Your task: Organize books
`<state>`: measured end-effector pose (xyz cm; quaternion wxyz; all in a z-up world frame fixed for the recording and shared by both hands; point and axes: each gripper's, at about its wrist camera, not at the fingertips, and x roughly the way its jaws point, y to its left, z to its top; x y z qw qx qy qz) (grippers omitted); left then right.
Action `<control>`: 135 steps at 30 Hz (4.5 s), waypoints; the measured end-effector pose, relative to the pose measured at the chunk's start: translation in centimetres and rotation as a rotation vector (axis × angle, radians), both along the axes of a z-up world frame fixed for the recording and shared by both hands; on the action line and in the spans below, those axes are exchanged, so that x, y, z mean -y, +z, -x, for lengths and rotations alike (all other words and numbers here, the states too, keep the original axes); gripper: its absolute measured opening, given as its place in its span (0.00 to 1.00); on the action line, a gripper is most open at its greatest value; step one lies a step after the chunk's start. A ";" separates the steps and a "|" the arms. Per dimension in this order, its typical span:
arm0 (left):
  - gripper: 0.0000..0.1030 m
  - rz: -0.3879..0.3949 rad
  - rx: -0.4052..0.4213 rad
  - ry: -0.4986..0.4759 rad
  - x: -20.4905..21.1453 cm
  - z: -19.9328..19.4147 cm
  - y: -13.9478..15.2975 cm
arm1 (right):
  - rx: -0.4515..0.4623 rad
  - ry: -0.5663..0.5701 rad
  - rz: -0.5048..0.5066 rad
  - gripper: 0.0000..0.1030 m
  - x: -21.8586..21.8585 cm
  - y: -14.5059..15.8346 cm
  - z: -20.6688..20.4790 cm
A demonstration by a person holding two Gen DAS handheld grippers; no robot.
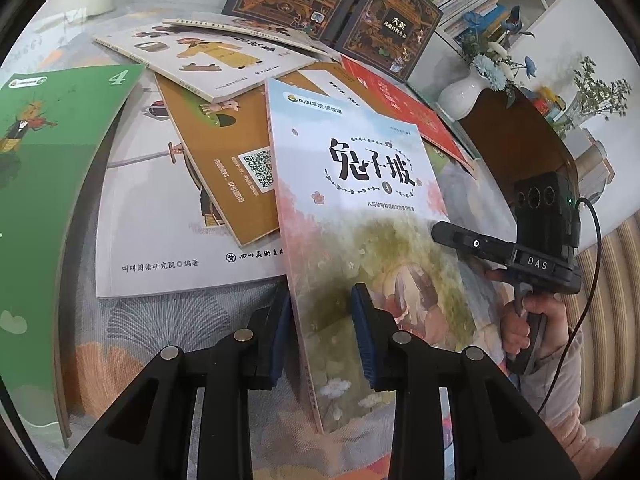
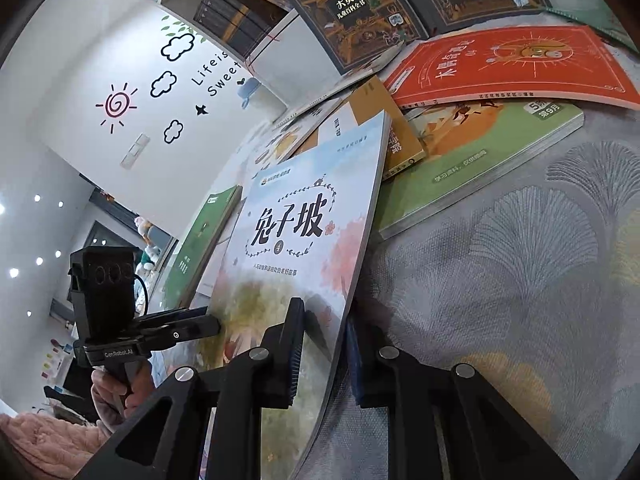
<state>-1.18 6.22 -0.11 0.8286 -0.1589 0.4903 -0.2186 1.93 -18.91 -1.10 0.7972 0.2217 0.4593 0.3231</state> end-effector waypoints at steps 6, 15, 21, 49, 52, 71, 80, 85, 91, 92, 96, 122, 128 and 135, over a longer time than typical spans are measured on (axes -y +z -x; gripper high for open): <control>0.29 0.001 0.003 0.012 0.0 0.0 0.0 | 0.002 -0.029 0.005 0.17 -0.6 0.2 -0.1; 0.27 -0.012 -0.036 0.009 0.3 0.4 0.5 | 0.070 -0.062 0.088 0.20 -2.4 3.8 3.2; 0.28 -0.013 -0.047 -0.006 0.8 1.3 1.0 | 0.119 -0.061 0.096 0.20 -3.1 5.6 4.9; 0.29 -0.055 0.168 0.150 -10.2 2.8 8.9 | 0.339 0.068 0.086 0.22 -15.7 14.3 3.0; 0.29 -0.079 0.186 0.194 -12.9 2.8 9.4 | 0.348 0.099 0.087 0.22 -18.4 14.5 1.9; 0.32 -0.086 0.109 0.332 -23.0 0.0 4.8 | 0.214 0.171 0.141 0.22 -29.7 6.4 -3.6; 0.32 -0.171 0.090 0.365 -22.6 -0.6 3.0 | 0.190 0.144 0.214 0.22 -30.2 4.4 -3.9; 0.35 -0.229 0.090 0.418 -22.6 -0.9 3.3 | 0.191 0.163 0.295 0.43 -31.2 4.0 -3.6; 0.43 -0.228 0.096 0.429 -21.9 -0.9 4.6 | 0.288 0.147 0.325 0.82 -30.5 6.5 -2.4; 0.46 -0.220 0.100 0.427 -21.6 -0.9 5.0 | 0.292 0.147 0.313 0.82 -29.8 7.0 -2.4; 0.51 -0.191 0.116 0.391 -19.5 -1.5 5.9 | 0.297 0.096 0.298 0.82 -25.8 8.4 -2.8; 0.66 -0.338 0.044 0.069 2.1 -3.9 1.7 | 0.115 -0.130 0.268 0.84 -4.2 4.7 -7.7; 0.66 -0.265 0.025 0.010 2.6 -1.4 2.2 | 0.125 -0.116 0.298 0.84 -3.4 5.7 -3.8; 0.66 -0.236 0.129 -0.054 4.4 4.9 7.1 | 0.214 -0.129 0.388 0.84 -2.3 11.1 5.2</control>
